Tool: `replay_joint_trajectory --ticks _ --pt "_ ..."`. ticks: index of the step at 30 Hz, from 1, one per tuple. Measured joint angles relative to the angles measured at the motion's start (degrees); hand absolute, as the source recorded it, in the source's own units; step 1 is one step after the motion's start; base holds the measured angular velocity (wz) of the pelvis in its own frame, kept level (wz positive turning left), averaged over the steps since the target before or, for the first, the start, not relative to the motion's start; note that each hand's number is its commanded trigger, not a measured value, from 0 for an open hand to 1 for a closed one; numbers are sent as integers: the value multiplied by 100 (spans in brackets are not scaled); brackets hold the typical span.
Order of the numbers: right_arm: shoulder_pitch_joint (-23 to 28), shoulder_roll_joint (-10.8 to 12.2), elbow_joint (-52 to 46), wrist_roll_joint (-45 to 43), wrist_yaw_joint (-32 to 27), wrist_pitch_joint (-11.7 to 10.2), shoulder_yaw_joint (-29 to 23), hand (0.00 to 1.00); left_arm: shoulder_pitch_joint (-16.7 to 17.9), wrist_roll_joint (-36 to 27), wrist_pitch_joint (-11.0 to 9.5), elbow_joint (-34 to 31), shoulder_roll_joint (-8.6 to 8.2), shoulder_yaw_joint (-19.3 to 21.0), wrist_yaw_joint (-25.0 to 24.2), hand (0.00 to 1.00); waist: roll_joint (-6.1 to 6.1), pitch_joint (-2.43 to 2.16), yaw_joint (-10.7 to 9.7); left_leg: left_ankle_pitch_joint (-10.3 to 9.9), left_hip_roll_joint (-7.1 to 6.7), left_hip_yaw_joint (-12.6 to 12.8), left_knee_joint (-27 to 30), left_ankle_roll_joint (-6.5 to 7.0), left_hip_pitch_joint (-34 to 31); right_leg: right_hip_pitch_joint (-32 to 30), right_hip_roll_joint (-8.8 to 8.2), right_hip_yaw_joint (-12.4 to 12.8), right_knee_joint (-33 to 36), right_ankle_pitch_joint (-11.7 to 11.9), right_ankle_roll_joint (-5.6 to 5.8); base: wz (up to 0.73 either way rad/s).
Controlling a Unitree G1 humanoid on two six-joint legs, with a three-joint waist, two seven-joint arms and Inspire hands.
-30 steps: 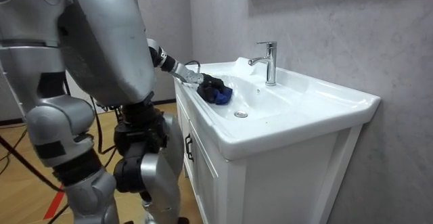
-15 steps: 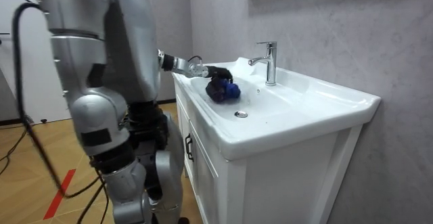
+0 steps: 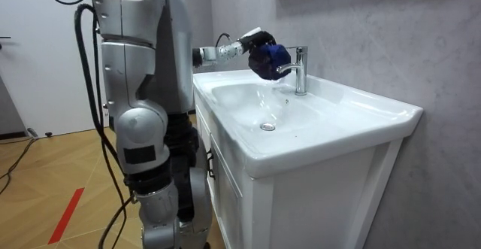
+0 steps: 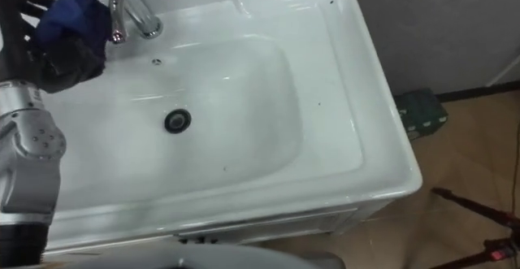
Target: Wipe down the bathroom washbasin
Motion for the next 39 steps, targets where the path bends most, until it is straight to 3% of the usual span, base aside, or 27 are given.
replay_joint_trajectory --ticks 4,8,14,19,30,39 --pt "5 -3 1 -4 -46 -6 1 0 0 1 -29 -119 1 169 182 100 53 -9 47 0 2 34 23 0 4 1 -5 12 4 0 0 -6" --pt "13 -8 7 5 -35 -24 17 0 0 -6 -106 -210 29 368 433 100 73 16 65 -2 -9 42 51 3 13 7 -17 38 14 0 0 -6" --pt "25 -4 120 -3 42 -38 110 0 2 -3 -314 -427 74 459 627 100 52 30 247 -10 -14 81 161 15 -25 -7 -23 141 3 -1 -1 -9" --pt "25 -4 123 -10 69 -17 97 0 6 -3 -315 -464 84 657 727 100 24 23 359 -10 -18 81 201 15 -46 -4 -23 154 -13 -3 -3 0" --pt "12 -8 93 -9 67 132 106 0 154 -3 167 -366 85 805 708 100 47 -17 460 -10 -26 110 241 16 -107 -14 -27 63 -12 -3 -3 3" --pt "14 -11 -76 -10 76 113 106 0 704 5 199 63 74 795 628 100 19 -16 496 -10 -40 -29 237 16 -134 -6 -25 -26 -19 -3 -3 6"
